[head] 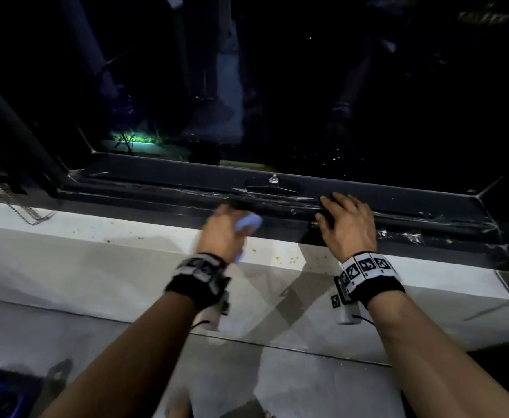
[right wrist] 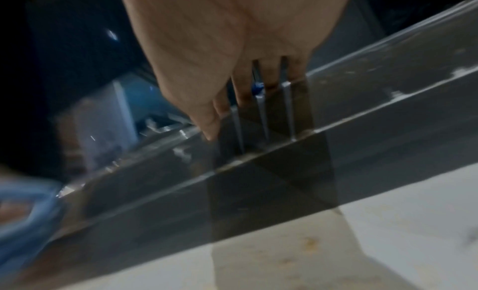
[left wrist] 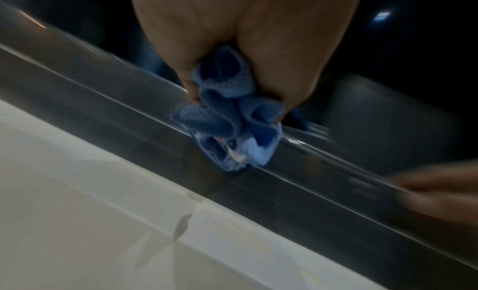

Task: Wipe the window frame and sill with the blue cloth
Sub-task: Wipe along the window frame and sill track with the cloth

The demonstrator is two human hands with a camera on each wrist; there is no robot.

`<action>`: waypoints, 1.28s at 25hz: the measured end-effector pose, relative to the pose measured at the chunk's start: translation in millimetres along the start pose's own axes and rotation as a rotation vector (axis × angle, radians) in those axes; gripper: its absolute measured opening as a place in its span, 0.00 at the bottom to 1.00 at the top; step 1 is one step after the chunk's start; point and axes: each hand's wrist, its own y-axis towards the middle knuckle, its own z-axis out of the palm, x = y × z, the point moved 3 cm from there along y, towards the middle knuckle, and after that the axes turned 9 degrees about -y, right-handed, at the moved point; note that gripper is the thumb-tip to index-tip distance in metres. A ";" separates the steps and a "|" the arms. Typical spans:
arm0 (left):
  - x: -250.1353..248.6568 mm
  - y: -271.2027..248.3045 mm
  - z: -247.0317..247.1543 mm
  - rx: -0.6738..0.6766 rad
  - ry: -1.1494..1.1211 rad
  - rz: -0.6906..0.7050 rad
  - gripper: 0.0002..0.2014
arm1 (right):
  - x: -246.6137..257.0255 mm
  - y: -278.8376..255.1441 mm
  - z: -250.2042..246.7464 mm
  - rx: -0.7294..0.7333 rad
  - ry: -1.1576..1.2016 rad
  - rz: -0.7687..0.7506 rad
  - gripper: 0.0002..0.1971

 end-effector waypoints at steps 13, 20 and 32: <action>-11.7 18.0 20.7 0.175 0.246 -0.112 0.20 | 28.5 -18.6 5.3 0.135 -0.010 0.022 0.32; -35.5 23.5 25.2 0.204 0.099 -0.009 0.10 | -35.6 -18.1 -26.6 0.118 0.039 0.211 0.27; -99.6 14.7 73.2 0.249 0.060 -0.010 0.14 | -62.5 -15.4 -18.6 0.208 -0.113 0.005 0.32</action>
